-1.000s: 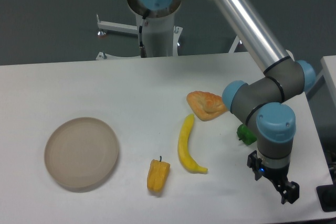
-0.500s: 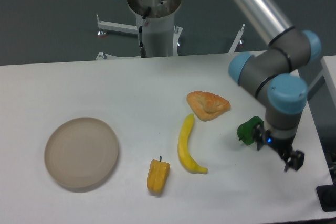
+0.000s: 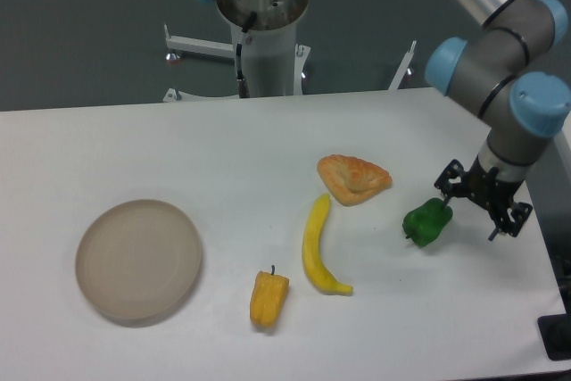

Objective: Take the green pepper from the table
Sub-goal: 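Align the open gripper over the green pepper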

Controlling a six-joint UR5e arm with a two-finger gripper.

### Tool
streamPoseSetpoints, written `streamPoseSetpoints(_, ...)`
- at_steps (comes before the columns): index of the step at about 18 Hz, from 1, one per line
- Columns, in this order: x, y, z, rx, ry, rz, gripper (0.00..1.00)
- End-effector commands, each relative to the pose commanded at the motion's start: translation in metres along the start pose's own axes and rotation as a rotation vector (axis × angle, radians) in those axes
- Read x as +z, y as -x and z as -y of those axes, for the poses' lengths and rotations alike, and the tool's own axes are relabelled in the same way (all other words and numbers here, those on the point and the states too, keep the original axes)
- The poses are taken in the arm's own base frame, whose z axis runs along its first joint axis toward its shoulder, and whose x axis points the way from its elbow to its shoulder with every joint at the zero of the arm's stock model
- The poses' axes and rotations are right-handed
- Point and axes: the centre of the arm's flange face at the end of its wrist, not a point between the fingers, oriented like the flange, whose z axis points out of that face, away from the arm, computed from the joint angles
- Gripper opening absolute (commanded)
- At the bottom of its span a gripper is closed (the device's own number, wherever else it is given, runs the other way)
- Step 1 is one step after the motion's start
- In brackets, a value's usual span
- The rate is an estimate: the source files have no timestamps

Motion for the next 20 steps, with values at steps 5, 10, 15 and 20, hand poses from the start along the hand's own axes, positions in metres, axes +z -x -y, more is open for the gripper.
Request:
streamPoseSetpoints(5, 0.013, -0.018, -0.003, -0.008, 0.000, -0.040, 1.00)
streamPoseSetpoints(10, 0.017, -0.021, -0.002, -0.004, -0.007, -0.049, 1.00)
streamPoseSetpoints(15, 0.032, -0.025, 0.001, 0.006, -0.002, -0.047, 1.00)
streamPoseSetpoints(20, 0.039, -0.030, 0.006, 0.017, -0.002, -0.052, 1.00)
